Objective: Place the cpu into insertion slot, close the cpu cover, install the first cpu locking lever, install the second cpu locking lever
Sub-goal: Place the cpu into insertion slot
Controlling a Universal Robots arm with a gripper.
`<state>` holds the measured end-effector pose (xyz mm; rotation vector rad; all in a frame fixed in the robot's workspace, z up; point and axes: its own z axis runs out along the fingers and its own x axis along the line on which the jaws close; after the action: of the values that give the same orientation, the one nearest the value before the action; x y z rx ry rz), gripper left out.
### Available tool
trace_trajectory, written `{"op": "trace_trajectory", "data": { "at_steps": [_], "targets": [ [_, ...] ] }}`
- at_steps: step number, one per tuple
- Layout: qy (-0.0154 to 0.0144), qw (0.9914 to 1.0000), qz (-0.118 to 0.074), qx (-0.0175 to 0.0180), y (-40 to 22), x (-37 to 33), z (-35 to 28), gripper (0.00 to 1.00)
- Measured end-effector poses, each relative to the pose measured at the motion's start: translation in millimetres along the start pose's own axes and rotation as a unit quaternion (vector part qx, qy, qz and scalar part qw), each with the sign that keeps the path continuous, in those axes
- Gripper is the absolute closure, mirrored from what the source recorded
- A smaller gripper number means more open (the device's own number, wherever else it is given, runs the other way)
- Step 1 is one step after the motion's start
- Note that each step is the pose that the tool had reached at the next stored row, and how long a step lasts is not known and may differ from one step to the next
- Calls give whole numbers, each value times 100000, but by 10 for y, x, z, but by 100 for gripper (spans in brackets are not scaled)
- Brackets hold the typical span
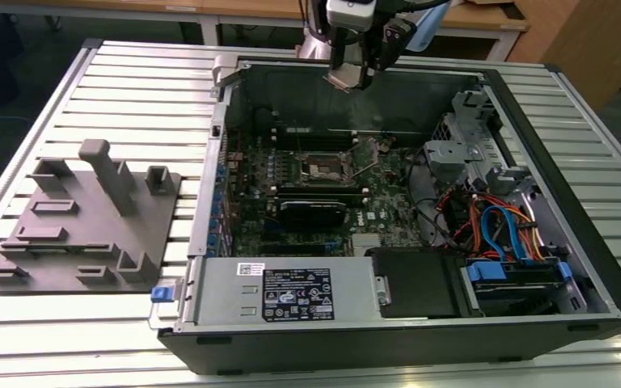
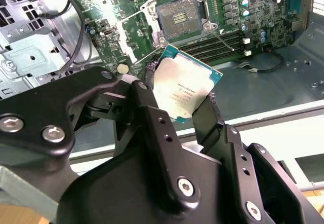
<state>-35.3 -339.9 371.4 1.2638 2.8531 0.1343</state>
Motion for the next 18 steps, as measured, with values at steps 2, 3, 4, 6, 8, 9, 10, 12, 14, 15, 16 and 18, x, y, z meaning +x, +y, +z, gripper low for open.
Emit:
{"op": "trace_trajectory", "data": {
  "at_steps": [2, 3, 4, 6, 8, 9, 10, 12, 14, 15, 16, 18],
  "targets": [
    [-1, 100000, 0, 0, 0, 0, 0, 46],
    [1, 100000, 3, -1, 0, 0, 0, 46],
    [1, 100000, 3, -1, 0, 0, 0, 46],
    [1, 100000, 4, -2, 0, 0, 0, 46],
    [1, 100000, 5, 0, 0, 0, 0, 46],
    [0, 100000, 4, 0, 0, 0, 0, 46],
    [1, 100000, 4, 0, 0, 0, 0, 46],
    [-26, 100000, 178, 2, 0, 0, 0, 46],
    [-152, 99993, 1133, 24, 0, 0, 2, 46],
    [-273, 99982, 1865, 68, 0, 0, 3, 46],
    [-371, 99964, 2669, 80, 0, 0, 4, 46],
    [-541, 99900, 4446, 63, -1, 0, 7, 46]
  ]
}}
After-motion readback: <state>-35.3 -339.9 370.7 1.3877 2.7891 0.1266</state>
